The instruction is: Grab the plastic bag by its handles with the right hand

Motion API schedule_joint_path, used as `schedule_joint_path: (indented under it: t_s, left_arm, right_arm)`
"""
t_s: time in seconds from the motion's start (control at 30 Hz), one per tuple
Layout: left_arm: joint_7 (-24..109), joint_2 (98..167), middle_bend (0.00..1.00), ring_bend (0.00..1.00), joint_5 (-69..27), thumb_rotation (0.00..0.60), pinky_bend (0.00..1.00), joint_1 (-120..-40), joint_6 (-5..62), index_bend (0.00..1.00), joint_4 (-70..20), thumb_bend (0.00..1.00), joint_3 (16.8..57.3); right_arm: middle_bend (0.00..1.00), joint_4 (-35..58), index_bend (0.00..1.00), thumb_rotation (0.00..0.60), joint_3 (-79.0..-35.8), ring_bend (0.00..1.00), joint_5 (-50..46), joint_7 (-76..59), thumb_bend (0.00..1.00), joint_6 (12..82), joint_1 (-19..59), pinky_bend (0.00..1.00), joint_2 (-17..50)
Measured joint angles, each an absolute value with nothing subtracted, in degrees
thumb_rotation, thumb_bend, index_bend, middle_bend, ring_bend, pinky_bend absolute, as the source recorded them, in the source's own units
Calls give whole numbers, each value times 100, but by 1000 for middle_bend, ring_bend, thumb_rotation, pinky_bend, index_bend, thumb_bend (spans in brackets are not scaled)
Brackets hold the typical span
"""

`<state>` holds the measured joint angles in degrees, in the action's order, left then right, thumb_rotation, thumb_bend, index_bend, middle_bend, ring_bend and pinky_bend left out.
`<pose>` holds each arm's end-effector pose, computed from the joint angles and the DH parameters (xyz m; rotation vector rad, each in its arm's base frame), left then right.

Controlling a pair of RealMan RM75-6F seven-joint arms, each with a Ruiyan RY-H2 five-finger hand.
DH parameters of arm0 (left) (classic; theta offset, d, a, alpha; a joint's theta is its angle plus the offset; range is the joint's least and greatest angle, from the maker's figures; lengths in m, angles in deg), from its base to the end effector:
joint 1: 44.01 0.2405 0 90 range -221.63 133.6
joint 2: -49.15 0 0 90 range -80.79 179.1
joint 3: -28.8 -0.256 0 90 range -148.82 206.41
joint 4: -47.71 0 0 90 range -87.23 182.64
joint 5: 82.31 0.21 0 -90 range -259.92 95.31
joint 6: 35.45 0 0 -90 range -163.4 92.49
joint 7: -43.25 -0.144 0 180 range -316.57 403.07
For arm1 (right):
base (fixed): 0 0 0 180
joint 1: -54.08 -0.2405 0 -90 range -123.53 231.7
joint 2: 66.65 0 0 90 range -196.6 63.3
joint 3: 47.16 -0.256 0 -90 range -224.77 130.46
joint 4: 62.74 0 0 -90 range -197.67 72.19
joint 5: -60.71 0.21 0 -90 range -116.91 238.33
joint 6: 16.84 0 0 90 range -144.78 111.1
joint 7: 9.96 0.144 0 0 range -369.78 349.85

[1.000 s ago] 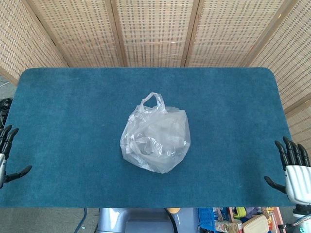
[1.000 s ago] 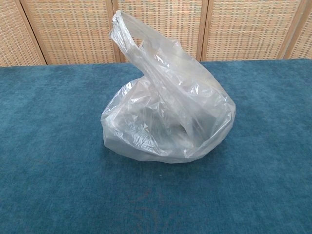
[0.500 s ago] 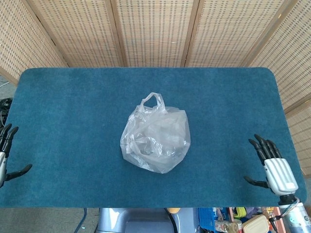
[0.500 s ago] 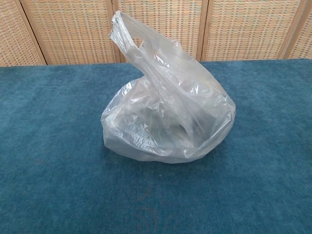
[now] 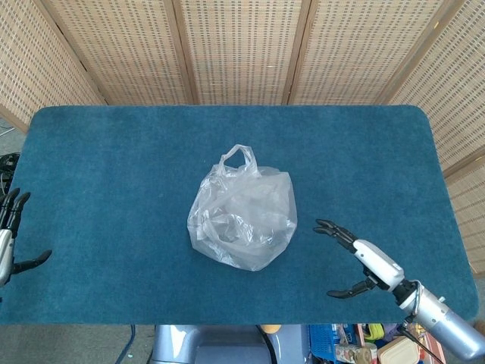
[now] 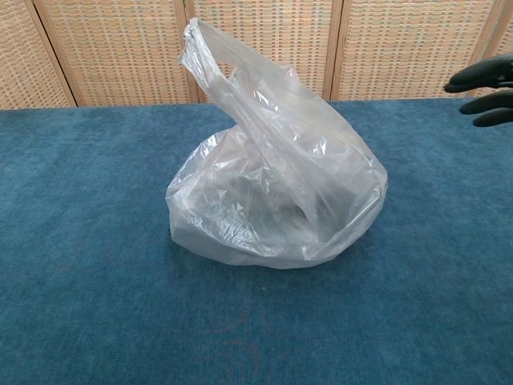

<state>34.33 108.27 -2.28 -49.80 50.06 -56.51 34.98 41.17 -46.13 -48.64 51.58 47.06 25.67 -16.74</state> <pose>-0.2804 0.1936 0.1812 -1.3072 -0.8719 -0.8850 -0.1899 -0.2362 0.1395 1.8349 -1.8222 1.3844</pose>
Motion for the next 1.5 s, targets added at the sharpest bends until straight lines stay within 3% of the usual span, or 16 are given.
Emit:
schedule_joint_path:
  t_s: [0.17, 0.4, 0.87, 1.2, 1.5]
  left_arm:
    - [3445, 10826, 0, 0, -298, 600, 0, -5007, 4966, 0, -5642, 89, 3526]
    - [3468, 10810, 0, 0, -295, 600, 0, -5020, 4975, 0, -5640, 89, 3538]
    - [3501, 10802, 0, 0, -317, 600, 0, -5038, 4952, 0, -5627, 89, 3541]
    - [3565, 10788, 0, 0, -398, 600, 0, -5058, 4913, 0, -5592, 90, 3572]
    - [3660, 10759, 0, 0, -444, 600, 0, -5074, 4875, 0, -5571, 91, 3584]
  right_arm:
    - [76, 4147, 110, 600, -4581, 0, -5151, 5988, 266, 4397, 1741, 0, -1740]
    - [77, 4270, 110, 600, -4714, 0, -4767, 6260, 272, 3610, 1007, 0, -1632]
    - [84, 4523, 140, 600, -5148, 0, -3789, 5612, 312, 2632, 317, 0, -1310]
    - [94, 4659, 150, 600, -5472, 0, -3113, 6299, 344, 1839, -371, 0, -1102]
    - [119, 4494, 163, 600, -5781, 0, -2655, 6902, 363, 1774, -566, 0, -893]
